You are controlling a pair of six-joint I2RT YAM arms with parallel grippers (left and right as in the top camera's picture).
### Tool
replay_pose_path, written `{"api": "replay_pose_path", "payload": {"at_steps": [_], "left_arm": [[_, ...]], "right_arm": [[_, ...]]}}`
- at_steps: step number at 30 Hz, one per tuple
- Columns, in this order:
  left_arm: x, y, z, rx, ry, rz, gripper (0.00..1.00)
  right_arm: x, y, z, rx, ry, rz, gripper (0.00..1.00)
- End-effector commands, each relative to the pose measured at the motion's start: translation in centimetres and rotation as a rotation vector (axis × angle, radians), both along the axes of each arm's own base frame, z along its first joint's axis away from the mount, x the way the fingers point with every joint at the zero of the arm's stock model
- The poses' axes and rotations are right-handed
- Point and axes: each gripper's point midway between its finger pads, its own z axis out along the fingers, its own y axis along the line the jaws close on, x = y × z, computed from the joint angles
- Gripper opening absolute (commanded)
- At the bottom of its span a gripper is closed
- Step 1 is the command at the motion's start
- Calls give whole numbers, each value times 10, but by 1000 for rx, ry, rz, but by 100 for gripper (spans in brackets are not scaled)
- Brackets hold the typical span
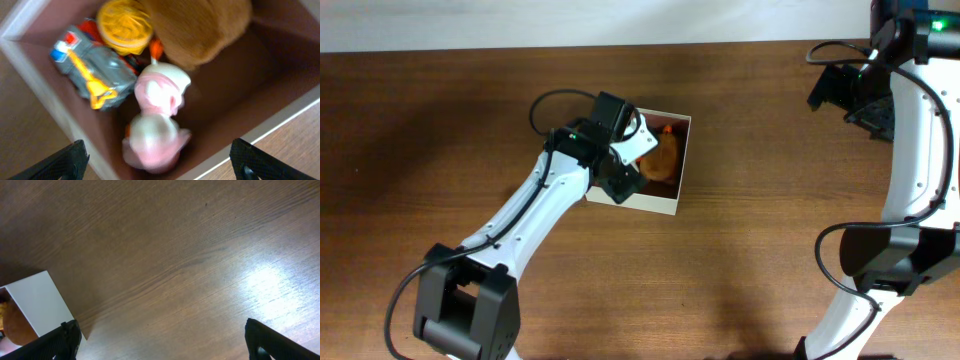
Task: Pack container
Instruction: 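Carry the pig over the box and lower it into the front-left corner, then open the left gripper and move it back to the blue ball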
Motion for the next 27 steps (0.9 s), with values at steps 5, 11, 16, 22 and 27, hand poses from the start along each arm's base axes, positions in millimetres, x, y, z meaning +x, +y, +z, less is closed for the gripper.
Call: {"api": "replay_pose_path", "payload": {"at_steps": [5,11,16,22,27], "left_arm": [[21,0,99,-139,-177,164,82],[-1,68,104,-102,-111,573,68],[-43,133,78,-15,79,908,70],[-61,167,56,23,179,1019,81],[-59,180,26,32,191,1040,100]], "right_arm": [[1,0,-2,4,4,-9,99],[1,0,-2,4,4,-9,99],[1,0,-2,4,4,-9,99],[1,0,-2,4,4,-9,99],[1,0,-2,4,4,-9,99]]}}
